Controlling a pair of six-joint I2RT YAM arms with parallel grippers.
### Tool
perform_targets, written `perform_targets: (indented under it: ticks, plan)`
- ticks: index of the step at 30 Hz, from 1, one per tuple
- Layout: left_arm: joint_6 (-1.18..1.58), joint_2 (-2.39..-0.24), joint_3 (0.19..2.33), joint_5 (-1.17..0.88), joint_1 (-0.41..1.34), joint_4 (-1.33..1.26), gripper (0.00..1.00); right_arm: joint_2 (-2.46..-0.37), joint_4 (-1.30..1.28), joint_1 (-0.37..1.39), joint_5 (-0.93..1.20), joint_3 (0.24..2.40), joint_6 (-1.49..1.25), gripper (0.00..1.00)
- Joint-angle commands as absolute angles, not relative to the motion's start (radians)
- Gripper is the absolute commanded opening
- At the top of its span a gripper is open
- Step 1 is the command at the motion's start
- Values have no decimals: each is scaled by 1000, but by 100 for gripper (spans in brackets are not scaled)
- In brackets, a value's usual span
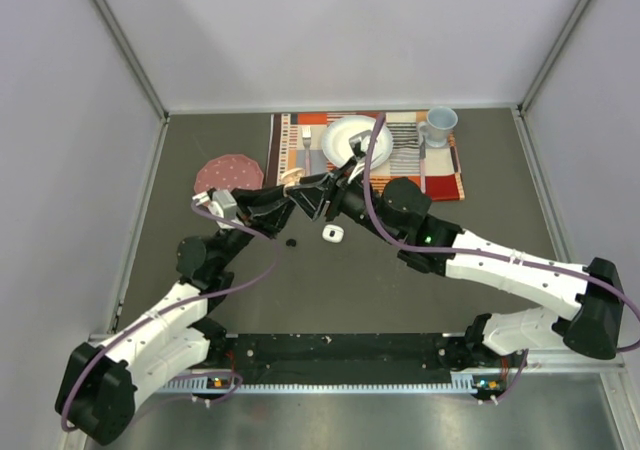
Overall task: Insert the wireless bluetooth earbuds into the charging case
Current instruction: Insert the left earbud into the left side groove of the charging case, then close the charging case with the earbuds.
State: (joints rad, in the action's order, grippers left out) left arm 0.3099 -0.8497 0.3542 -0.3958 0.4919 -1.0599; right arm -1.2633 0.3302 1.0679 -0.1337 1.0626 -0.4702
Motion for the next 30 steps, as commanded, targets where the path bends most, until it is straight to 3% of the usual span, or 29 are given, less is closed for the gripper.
perform_targets:
  ticks: [1, 13, 18, 24, 30]
  plan:
    - [298, -805, 353, -390, 492, -1143, 0, -1233, 288, 1069, -164, 1129, -416, 51]
    - [276, -769, 337, -408, 492, -1066, 0, -1206, 295, 1065, -152, 1183, -385, 61]
    - [270, -744, 327, -407, 492, -1023, 0, -1207, 123, 1025, -242, 1238, -464, 69]
    - [252, -724, 331, -446, 492, -957, 0, -1238, 5, 870, -101, 1272, -600, 73]
    - [221, -762, 376, -590, 492, -890, 0, -1296, -133, 830, -3, 1336, -607, 76]
